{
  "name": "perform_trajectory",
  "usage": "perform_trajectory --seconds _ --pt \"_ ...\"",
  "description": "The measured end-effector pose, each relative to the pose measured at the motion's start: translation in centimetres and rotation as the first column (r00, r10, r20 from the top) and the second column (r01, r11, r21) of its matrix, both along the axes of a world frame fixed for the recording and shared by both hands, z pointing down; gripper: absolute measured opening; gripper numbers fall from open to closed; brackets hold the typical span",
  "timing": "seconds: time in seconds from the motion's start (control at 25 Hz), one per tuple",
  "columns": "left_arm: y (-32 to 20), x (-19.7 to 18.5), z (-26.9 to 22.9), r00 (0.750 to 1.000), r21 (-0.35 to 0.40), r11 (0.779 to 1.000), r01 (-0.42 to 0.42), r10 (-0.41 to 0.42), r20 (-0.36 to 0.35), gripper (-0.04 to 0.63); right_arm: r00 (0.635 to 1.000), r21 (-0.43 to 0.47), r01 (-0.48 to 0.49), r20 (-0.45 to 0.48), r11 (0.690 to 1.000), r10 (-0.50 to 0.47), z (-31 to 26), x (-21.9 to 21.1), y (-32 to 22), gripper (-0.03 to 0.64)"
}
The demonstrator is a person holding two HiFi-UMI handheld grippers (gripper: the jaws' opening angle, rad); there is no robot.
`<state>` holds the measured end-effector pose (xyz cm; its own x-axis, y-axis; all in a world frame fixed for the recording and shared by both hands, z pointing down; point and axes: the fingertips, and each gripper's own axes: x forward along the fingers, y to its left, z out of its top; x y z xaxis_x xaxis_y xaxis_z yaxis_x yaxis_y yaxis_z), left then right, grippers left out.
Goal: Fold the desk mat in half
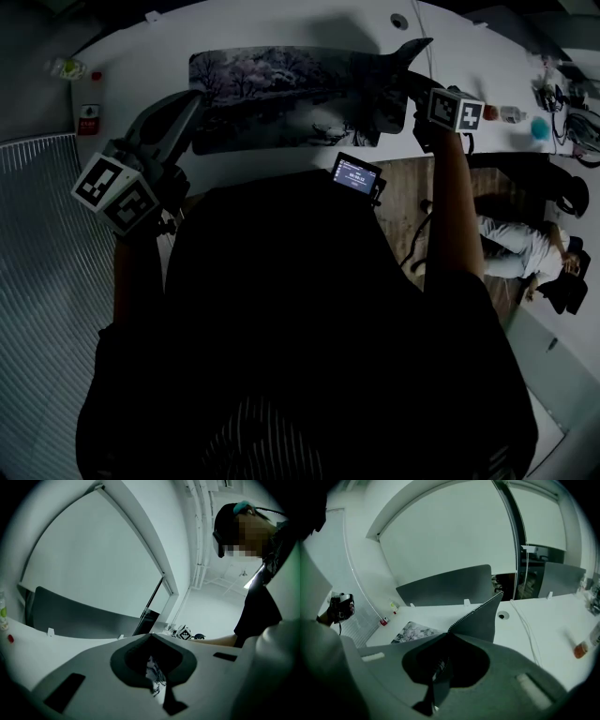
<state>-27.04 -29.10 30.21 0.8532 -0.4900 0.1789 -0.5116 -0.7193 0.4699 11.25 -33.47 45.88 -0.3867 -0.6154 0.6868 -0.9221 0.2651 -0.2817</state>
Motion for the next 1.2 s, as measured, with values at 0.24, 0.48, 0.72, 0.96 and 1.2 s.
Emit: perform_trajectory --seconds 0.24,0.48,0.72,0.96,1.2 --pt "-0.1 -1.5 1.3 1.0 -0.016 1.0 0.018 -0.018 -0.019 0.008 0.994 -0.002 0.109 -0.011 0.994 -0.109 0.0 -4.4 -1.5 0.011" --pt "-0.7 -9.0 1.8 0.997 -0.037 0.998 0.05 -0.052 -0.056 0.009 0.952 -0.108 0.295 -0.049 0.949 -0.302 2.4 -16.8 -2.4 0.011" --pt "-0.3 -11.1 2.4 0.994 -0.073 0.995 0.07 -0.076 -0.078 0.009 0.89 -0.225 0.451 0.046 0.864 -0.453 5.7 -27.7 -1.3 0.011" --pt "0.5 -14.0 3.4 0.99 -0.087 0.99 0.108 -0.116 -0.081 0.009 0.831 -0.267 0.554 0.12 0.789 -0.543 9.4 -38.2 -1.0 0.011" --pt "0.4 -14.9 4.1 0.984 -0.105 0.983 0.152 -0.16 -0.074 0.009 0.825 -0.33 0.564 0.177 0.757 -0.537 13.7 -42.7 -0.8 0.029"
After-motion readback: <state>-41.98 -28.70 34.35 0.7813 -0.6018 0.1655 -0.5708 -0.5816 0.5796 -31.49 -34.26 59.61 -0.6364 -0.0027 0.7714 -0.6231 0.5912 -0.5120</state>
